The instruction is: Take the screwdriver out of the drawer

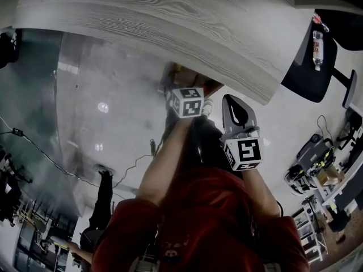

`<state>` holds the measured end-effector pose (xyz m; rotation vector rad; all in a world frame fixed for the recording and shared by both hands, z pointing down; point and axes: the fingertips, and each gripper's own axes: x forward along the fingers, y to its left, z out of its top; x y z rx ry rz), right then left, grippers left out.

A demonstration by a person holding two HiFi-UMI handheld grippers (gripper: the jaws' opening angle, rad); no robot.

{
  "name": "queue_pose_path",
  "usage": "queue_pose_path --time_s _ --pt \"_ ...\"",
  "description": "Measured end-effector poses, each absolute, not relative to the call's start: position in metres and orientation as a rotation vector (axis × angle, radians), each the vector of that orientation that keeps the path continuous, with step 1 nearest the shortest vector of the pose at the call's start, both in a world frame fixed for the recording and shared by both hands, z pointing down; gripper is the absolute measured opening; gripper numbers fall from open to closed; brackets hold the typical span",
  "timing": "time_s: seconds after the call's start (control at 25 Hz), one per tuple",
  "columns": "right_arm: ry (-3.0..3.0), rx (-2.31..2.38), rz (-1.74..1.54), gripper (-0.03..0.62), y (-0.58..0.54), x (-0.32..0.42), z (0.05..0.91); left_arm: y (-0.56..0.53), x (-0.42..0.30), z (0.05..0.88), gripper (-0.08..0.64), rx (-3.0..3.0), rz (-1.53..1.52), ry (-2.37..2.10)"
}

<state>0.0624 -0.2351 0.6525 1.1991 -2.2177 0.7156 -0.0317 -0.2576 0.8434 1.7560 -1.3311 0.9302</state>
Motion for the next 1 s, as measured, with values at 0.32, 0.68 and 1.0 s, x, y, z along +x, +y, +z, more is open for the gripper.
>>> queue_pose_path --time_s 0.32,0.68,1.0 --pt "-2.211 1.205 0.736 0.001 -0.235 0.062 0.657 -0.256 -0.034 0.852 0.337 1.706 0.973 -1.278" --pt "-2.207 1.218 0.751 0.0 -0.237 0.073 0.66 -0.256 -0.028 0.859 0.327 1.674 0.966 -1.225" --pt "-2.192 1.227 0.77 0.0 -0.238 0.08 0.664 -0.256 -0.028 0.859 0.318 1.67 0.967 -1.221"
